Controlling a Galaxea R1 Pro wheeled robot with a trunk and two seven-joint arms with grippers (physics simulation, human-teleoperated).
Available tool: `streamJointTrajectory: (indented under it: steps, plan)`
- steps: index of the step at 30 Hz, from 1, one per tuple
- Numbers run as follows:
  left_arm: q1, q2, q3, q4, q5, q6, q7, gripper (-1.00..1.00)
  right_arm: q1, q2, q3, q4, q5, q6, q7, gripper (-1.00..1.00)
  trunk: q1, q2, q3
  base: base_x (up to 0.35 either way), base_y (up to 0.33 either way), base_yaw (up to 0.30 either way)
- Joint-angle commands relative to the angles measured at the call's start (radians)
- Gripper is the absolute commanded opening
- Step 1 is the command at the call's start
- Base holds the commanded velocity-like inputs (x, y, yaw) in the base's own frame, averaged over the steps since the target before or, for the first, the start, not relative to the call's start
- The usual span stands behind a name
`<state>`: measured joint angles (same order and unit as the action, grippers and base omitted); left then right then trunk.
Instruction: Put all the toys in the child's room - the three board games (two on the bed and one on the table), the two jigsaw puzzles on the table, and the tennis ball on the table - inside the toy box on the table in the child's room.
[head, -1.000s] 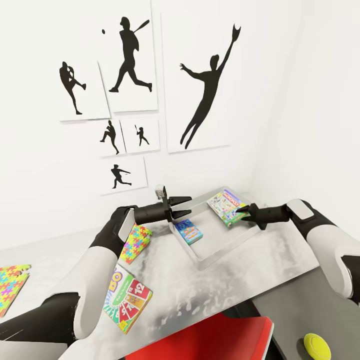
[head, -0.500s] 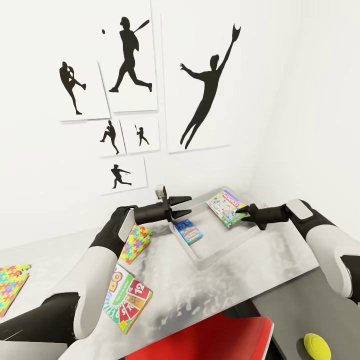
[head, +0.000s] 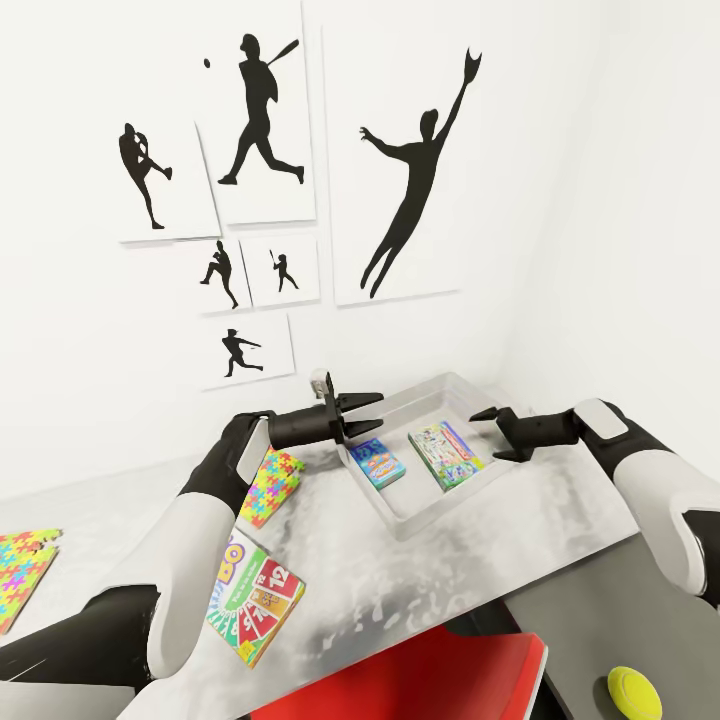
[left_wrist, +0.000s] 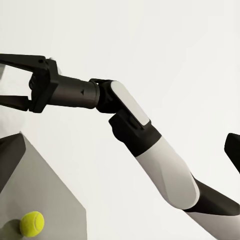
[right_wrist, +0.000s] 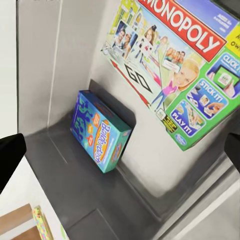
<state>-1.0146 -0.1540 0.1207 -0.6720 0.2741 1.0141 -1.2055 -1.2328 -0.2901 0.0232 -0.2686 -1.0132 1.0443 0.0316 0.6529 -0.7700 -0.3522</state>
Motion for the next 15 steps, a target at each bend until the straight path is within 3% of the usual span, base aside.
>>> streamJointTrajectory:
  steps: [1, 15]
  plan:
    - [-0.001, -0.001, 0.004, 0.0, -0.003, 0.006, -0.003, 1.0, 0.0, -0.001, 0.007, 0.0, 0.021, 0.003, 0.002, 1.0, 0.0, -0.001, -0.001, 0.0, 0.0, 0.0]
    - [0.0, 0.0, 0.008, 0.0, -0.001, 0.003, -0.006, 1.0, 0.005, -0.004, 0.004, -0.01, 0.012, 0.003, 0.011, 1.0, 0.0, -0.001, -0.001, 0.0, 0.0, 0.0]
